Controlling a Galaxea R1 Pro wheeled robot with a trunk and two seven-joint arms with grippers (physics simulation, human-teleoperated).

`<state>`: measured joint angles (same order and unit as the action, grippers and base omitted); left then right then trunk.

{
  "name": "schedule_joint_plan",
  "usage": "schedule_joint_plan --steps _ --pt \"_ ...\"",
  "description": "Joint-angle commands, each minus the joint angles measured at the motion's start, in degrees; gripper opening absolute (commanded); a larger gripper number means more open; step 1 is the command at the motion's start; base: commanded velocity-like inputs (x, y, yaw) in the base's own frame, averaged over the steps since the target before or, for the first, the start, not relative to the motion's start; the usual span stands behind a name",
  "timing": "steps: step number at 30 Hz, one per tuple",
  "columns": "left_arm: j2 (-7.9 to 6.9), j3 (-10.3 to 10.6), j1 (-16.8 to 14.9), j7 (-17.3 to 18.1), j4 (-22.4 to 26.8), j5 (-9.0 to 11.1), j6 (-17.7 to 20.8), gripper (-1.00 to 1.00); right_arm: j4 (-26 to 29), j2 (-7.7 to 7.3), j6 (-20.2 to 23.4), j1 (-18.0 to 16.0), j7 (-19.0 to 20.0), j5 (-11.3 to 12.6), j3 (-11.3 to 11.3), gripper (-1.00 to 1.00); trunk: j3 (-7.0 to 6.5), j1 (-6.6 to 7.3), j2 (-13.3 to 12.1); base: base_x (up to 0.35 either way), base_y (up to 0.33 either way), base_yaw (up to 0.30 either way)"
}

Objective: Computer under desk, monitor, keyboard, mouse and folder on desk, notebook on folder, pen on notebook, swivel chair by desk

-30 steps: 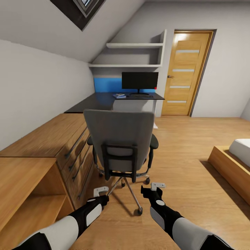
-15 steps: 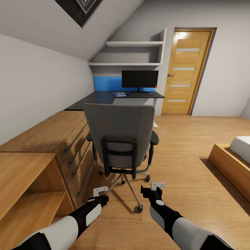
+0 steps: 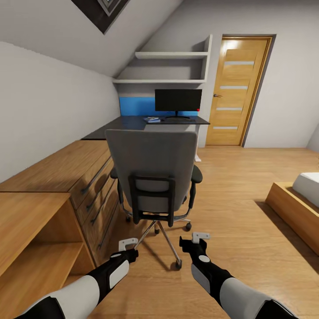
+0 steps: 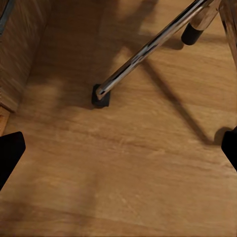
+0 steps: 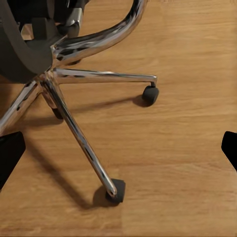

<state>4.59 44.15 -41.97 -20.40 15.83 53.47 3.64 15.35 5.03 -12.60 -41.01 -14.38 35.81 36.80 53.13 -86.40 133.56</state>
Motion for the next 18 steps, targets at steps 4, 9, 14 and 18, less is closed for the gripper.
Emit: schedule_joint_plan --steps 4,9,14,18 --pt "-0.09 0.5 0.0 -0.4 0.1 0.3 -0.3 1.00 0.2 -0.02 -1.2 0.0 -0.2 -0.5 0.6 1.00 0.06 0.01 0.0 0.000 0.000 -0.001" --pt "0.04 0.6 0.0 -0.4 -1.0 0.3 -2.0 1.00 0.3 0.53 -2.6 0.1 1.6 -5.9 1.4 1.00 0.06 0.01 0.0 0.000 0.000 0.000" --pt "0.11 0.6 0.0 -0.4 -1.2 0.3 -2.2 1.00 0.2 1.03 -3.3 0.2 2.1 -7.0 1.5 1.00 0.06 0.01 0.0 0.000 0.000 0.000" --pt "0.14 0.7 0.0 -0.4 -1.2 0.3 -2.3 1.00 0.2 1.17 -3.6 0.2 2.9 -7.3 1.5 1.00 0.06 0.01 0.0 0.036 0.000 0.000"
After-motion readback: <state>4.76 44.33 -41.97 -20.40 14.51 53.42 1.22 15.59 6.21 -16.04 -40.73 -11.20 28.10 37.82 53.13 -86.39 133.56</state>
